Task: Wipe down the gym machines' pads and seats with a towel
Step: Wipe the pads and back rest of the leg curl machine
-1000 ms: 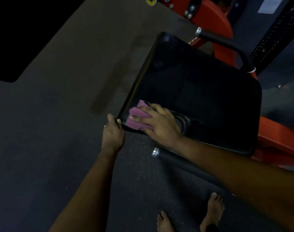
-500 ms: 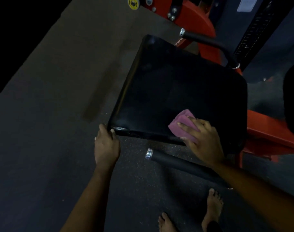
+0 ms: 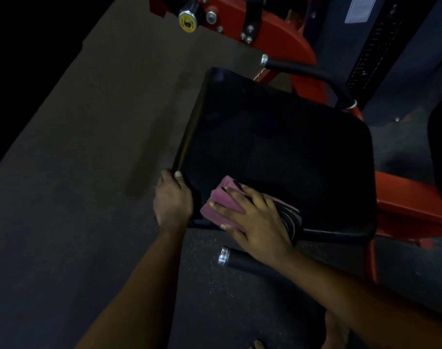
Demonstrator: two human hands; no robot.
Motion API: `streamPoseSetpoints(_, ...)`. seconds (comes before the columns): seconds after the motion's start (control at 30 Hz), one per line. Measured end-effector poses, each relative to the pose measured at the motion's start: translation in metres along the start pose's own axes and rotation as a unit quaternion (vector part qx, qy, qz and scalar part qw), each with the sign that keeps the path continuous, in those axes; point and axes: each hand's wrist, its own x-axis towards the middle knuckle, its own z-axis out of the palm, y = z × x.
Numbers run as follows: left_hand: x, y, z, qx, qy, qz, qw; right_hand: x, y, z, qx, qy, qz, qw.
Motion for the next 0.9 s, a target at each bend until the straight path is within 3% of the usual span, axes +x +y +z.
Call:
streamPoseSetpoints(0.23,-0.003,0.006,0.013,0.086,0.051,-0.011,0.995,0.042,0.024,0.004,-0.014,0.016,0.022,1.0)
streamPoseSetpoints(0.5,0.0,0.008,0.015,0.101,0.055,-0.021,0.993,0.157,0.099,-0.009,-0.045,0.022,0.158,0.986)
streamPoseSetpoints(0.6,-0.001,0.01,0.014,0.1,0.067,-0.018,0.993,0.162,0.091,-0.012,-0.042,0.035,0.204,0.978)
streamPoseSetpoints(0.7,-0.001,0.01,0.013,0.096,0.052,-0.025,0.994,0.124,0.057,-0.012,-0.039,0.053,0.142,0.988)
streamPoseSetpoints(0.8,0.0,0.008,0.01,0.094,0.036,-0.052,0.994,0.074,0.027,-0.005,-0.058,0.013,0.043,0.997)
streamPoseSetpoints(0.9,0.012,0.02,0.002,0.046,0.032,-0.092,0.994,0.072,0.03,-0.006,-0.092,-0.013,0.009,0.996)
